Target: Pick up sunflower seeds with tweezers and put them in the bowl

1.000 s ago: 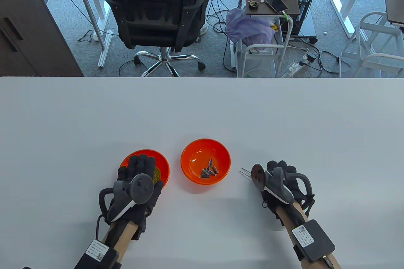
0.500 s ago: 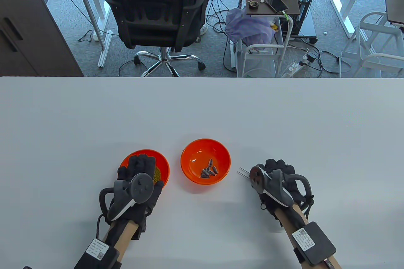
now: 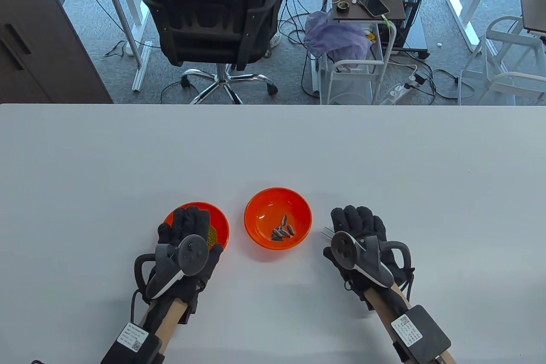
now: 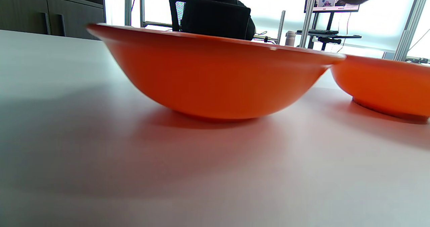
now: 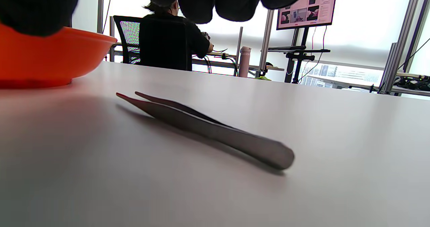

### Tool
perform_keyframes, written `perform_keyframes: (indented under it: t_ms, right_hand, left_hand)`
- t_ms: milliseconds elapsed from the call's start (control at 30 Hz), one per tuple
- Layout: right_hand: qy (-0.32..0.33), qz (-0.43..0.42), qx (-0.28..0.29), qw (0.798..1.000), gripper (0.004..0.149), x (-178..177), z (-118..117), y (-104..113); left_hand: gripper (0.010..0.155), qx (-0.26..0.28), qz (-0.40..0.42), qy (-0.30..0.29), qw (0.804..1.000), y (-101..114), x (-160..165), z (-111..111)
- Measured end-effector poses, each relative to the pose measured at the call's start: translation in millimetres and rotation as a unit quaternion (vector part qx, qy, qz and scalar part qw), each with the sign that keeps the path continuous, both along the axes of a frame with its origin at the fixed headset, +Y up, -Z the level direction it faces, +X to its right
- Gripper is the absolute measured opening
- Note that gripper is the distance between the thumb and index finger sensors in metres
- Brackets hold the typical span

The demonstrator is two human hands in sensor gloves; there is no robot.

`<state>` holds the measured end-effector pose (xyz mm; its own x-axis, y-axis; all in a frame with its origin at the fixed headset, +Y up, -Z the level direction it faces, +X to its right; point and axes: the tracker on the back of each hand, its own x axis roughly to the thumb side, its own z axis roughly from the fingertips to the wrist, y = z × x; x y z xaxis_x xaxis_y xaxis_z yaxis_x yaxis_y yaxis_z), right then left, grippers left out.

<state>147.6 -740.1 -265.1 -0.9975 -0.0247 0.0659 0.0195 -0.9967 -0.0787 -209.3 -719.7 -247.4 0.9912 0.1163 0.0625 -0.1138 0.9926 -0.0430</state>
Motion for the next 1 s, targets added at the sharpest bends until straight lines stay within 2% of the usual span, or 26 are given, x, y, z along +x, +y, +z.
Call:
perform_keyframes:
  t_ms: [300,1000]
  right_hand:
    - [0.008,0.005,0.007,1.0,0.098,-4.3,2.9,-0.5]
    - [0.003,0.024,-0.012,1.0,0.098,-8.8,7.4,-1.5]
  left_hand:
    - [0.077,0.004,-0.007,-0.003,1.0,-0.7,0.9,0.4]
    - [0.077,0.009,-0.009,-0.001,1.0,-0.7,1.1,1.2]
